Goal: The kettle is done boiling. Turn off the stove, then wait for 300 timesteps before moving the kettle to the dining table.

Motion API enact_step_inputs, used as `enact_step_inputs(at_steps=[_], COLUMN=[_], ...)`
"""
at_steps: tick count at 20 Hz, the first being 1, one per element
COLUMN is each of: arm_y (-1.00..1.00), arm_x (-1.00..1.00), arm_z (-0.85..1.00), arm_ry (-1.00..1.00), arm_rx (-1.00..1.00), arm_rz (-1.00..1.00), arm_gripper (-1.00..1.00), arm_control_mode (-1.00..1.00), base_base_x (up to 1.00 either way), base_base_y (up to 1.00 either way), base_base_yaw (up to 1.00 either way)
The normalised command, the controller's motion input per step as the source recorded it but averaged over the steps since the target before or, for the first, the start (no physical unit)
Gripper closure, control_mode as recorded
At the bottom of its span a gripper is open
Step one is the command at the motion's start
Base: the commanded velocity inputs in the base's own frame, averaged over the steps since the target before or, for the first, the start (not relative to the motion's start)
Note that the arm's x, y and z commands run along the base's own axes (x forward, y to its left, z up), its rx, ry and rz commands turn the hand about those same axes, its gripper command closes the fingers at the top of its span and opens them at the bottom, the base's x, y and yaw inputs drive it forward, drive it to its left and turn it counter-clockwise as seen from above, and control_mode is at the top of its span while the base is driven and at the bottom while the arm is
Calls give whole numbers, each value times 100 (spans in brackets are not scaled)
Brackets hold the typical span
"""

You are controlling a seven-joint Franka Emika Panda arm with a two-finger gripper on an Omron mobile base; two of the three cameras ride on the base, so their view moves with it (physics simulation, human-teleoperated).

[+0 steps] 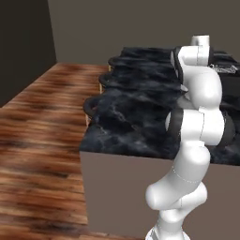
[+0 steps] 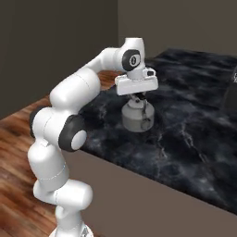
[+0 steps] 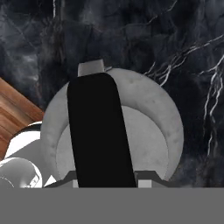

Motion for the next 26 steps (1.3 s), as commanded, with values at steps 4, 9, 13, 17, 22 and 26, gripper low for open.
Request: enact_step_inputs(at_steps=[4,9,13,17,22,26], arm_y=[0,0,0,0,0,0], arm_x=[0,0,0,0,0,0], arm_z=[0,0,0,0,0,0], arm_ry=[0,0,0,0,0,0], arm_rx=[0,0,0,0,0,0], arm_rz=[0,0,0,0,0,0], arm_gripper=[100,100,100,100,100,100], arm_control_mode=[100,100,100,100,100,100], base_base_x=[0,0,-1,-5,-7,-1], base_base_y=[100,100,100,100,99,85], base_base_yaw=[-22,-23,-24,-25,-29,-41])
